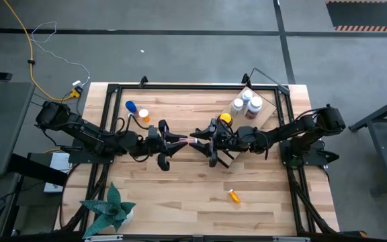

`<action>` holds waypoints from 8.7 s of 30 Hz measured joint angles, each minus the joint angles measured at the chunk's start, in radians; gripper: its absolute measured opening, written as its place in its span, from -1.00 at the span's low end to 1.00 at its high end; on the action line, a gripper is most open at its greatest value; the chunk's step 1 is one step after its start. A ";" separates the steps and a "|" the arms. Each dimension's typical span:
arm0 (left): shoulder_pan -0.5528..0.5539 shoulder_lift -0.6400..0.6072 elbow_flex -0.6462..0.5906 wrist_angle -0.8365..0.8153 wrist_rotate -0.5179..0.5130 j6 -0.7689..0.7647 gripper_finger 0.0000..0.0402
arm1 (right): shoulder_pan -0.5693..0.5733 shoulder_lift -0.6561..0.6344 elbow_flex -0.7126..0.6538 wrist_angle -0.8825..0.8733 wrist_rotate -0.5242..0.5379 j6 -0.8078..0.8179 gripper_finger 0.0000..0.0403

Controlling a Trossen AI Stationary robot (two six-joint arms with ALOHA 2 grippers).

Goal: Pick and place medicine bottles onto shelf by color
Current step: Put the red pill bottle on the shelf

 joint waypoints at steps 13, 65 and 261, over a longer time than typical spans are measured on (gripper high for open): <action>0.000 0.000 0.000 -0.004 -0.007 0.039 -0.11 | 0.000 0.000 0.000 -0.002 0.002 -0.018 -0.12; 0.000 0.212 0.250 -0.826 0.141 0.304 0.03 | 0.132 -0.207 0.001 -0.347 0.315 -0.217 -0.12; 0.064 0.142 0.037 0.126 0.176 0.052 -0.50 | 0.014 0.066 0.001 0.222 0.038 -0.169 -0.12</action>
